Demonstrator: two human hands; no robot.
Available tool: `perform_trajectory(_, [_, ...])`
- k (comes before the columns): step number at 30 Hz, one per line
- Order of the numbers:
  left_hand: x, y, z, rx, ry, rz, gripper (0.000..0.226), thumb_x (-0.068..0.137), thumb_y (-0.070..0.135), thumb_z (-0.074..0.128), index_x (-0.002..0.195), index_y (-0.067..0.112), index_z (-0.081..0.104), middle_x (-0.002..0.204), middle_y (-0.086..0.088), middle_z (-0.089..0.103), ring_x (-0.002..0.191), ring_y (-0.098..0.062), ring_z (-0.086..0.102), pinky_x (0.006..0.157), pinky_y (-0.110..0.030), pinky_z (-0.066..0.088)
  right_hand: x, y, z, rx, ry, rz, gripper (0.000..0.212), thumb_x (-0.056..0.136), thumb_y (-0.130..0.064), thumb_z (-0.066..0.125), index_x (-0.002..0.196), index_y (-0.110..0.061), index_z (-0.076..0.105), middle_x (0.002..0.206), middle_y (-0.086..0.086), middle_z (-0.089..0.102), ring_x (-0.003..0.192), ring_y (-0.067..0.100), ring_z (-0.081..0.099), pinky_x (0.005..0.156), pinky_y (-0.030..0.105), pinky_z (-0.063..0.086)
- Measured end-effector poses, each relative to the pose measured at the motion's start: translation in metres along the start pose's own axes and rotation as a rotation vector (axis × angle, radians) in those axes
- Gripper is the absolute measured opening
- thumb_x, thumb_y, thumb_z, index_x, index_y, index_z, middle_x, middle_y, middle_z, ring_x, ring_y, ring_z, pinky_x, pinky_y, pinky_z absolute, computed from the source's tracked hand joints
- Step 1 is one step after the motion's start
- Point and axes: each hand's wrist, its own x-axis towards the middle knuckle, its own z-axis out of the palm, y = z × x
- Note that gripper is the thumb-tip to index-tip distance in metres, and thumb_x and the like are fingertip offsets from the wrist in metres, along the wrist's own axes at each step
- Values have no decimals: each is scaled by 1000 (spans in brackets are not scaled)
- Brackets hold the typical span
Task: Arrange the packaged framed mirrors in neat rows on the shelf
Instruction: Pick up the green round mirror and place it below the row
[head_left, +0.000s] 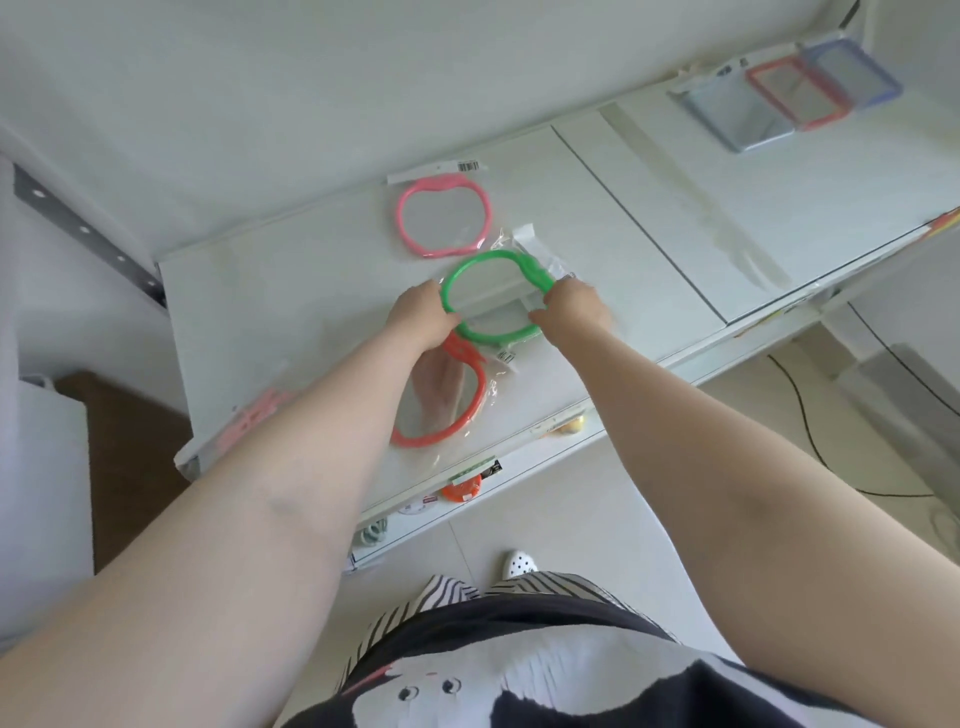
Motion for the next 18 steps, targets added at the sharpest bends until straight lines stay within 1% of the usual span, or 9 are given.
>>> perform_trajectory(3, [7, 6, 10, -55, -67, -13, 41, 85, 26, 61, 124, 13, 54, 120, -11, 65, 108, -33, 62, 85, -31, 46, 7, 6, 11, 51, -12, 76, 26, 90, -19, 58, 114, -9, 58, 106, 9, 68, 96, 28, 66, 69, 28, 42])
perform_trajectory(5, [12, 7, 14, -64, -74, -41, 42, 85, 29, 61, 123, 14, 55, 120, -9, 64, 111, -32, 61, 91, -33, 48, 9, 8, 15, 83, -5, 97, 30, 89, -20, 58, 117, -8, 56, 103, 9, 67, 93, 28, 65, 69, 29, 42])
perform_trajectory(8, [17, 11, 17, -96, -14, -116, 42, 86, 32, 60, 120, 8, 54, 121, -13, 61, 112, -35, 58, 97, -42, 48, 13, 11, 19, 156, -8, 112, 43, 89, -24, 60, 125, -5, 46, 109, 10, 65, 104, 29, 64, 72, 30, 43])
perform_trajectory(10, [19, 16, 19, -139, 23, -157, 40, 88, 32, 58, 118, 6, 53, 121, -14, 60, 112, -36, 57, 98, -43, 46, 16, 13, 21, 238, -17, 129, 50, 89, -26, 62, 128, -4, 40, 103, 11, 63, 105, 31, 64, 71, 31, 43])
perform_trajectory(14, [23, 26, 20, -198, 104, -234, 36, 90, 34, 57, 117, 10, 55, 122, -10, 60, 114, -33, 56, 101, -39, 41, 19, 17, 20, 428, -23, 184, 55, 86, -27, 66, 128, -4, 37, 88, 6, 50, 90, 32, 59, 74, 37, 50])
perform_trajectory(15, [26, 27, 21, -257, 113, -237, 29, 90, 31, 59, 110, 11, 59, 118, -11, 61, 111, -32, 57, 100, -38, 42, 20, 18, 20, 483, -27, 201, 55, 85, -25, 67, 127, -4, 38, 87, 6, 50, 86, 30, 55, 73, 37, 49])
perform_trajectory(16, [26, 29, 21, -323, 117, -230, 17, 90, 27, 60, 96, 12, 61, 109, -12, 62, 103, -30, 57, 96, -36, 43, 19, 19, 19, 551, -31, 223, 54, 84, -23, 68, 126, -5, 39, 88, 7, 51, 85, 28, 55, 70, 36, 49])
perform_trajectory(17, [25, 31, 22, -383, 104, -227, 12, 89, 23, 62, 82, 13, 59, 99, -10, 60, 93, -26, 56, 89, -33, 44, 18, 20, 17, 634, -34, 250, 53, 83, -20, 69, 126, -6, 40, 90, 7, 52, 83, 27, 56, 65, 34, 48])
perform_trajectory(18, [25, 31, 24, -446, 94, -230, 14, 87, 20, 65, 78, 11, 60, 92, -8, 59, 86, -22, 54, 82, -30, 44, 16, 22, 15, 727, -34, 282, 53, 83, -15, 68, 126, -7, 39, 89, 7, 52, 82, 27, 57, 60, 32, 47])
